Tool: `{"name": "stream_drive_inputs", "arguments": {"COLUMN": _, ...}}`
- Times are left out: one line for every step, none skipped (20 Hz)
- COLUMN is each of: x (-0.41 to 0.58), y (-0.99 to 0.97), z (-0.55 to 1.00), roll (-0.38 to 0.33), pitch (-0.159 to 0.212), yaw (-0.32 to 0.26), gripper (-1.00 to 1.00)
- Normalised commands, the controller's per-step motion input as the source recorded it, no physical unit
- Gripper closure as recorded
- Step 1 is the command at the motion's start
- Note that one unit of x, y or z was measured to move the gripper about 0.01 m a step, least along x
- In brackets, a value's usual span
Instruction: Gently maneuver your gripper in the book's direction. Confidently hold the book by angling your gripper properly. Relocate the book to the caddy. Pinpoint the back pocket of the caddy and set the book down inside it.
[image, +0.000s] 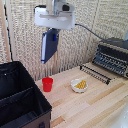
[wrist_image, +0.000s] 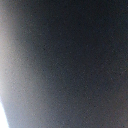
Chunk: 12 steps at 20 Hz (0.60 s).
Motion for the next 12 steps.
{"name": "stream_drive_inputs", "arguments": {"x": 0.031, "y": 0.69, "z": 0.57, "roll": -0.034, "pitch": -0.049, "yaw": -0.169, "gripper": 1.00}}
{"name": "stream_drive_inputs", "arguments": {"x": 0.000, "y": 0.61, "z": 0.70, "roll": -0.023, "pitch": -0.062, "yaw": -0.185, "gripper": 1.00}}
{"name": "stream_drive_inputs", "arguments": {"x": 0.000, "y": 0.55, "z": 0.83, "roll": -0.011, "pitch": -0.076, "yaw": -0.194, "gripper": 1.00}}
{"name": "stream_drive_inputs", "arguments": {"x": 0.000, "y": 0.50, "z": 0.84, "roll": 0.000, "pitch": -0.078, "yaw": -0.199, "gripper": 1.00}}
{"name": "stream_drive_inputs", "arguments": {"x": 0.000, "y": 0.47, "z": 0.85, "roll": 0.000, "pitch": -0.080, "yaw": -0.208, "gripper": 1.00}}
{"name": "stream_drive_inputs", "arguments": {"x": -0.009, "y": 0.43, "z": 0.84, "roll": 0.000, "pitch": -0.080, "yaw": -0.218, "gripper": 1.00}}
{"name": "stream_drive_inputs", "arguments": {"x": -0.009, "y": 0.42, "z": 0.83, "roll": 0.000, "pitch": -0.080, "yaw": -0.220, "gripper": 1.00}}
{"name": "stream_drive_inputs", "arguments": {"x": -0.009, "y": 0.42, "z": 0.83, "roll": 0.000, "pitch": -0.078, "yaw": -0.220, "gripper": 1.00}}
{"name": "stream_drive_inputs", "arguments": {"x": -0.014, "y": 0.41, "z": 0.81, "roll": 0.000, "pitch": -0.075, "yaw": -0.222, "gripper": 1.00}}
{"name": "stream_drive_inputs", "arguments": {"x": -0.011, "y": 0.43, "z": 0.79, "roll": 0.000, "pitch": -0.070, "yaw": -0.216, "gripper": 1.00}}
{"name": "stream_drive_inputs", "arguments": {"x": -0.003, "y": 0.48, "z": 0.74, "roll": 0.000, "pitch": -0.052, "yaw": -0.192, "gripper": 1.00}}
{"name": "stream_drive_inputs", "arguments": {"x": 0.000, "y": 0.54, "z": 0.70, "roll": 0.000, "pitch": -0.030, "yaw": -0.165, "gripper": 1.00}}
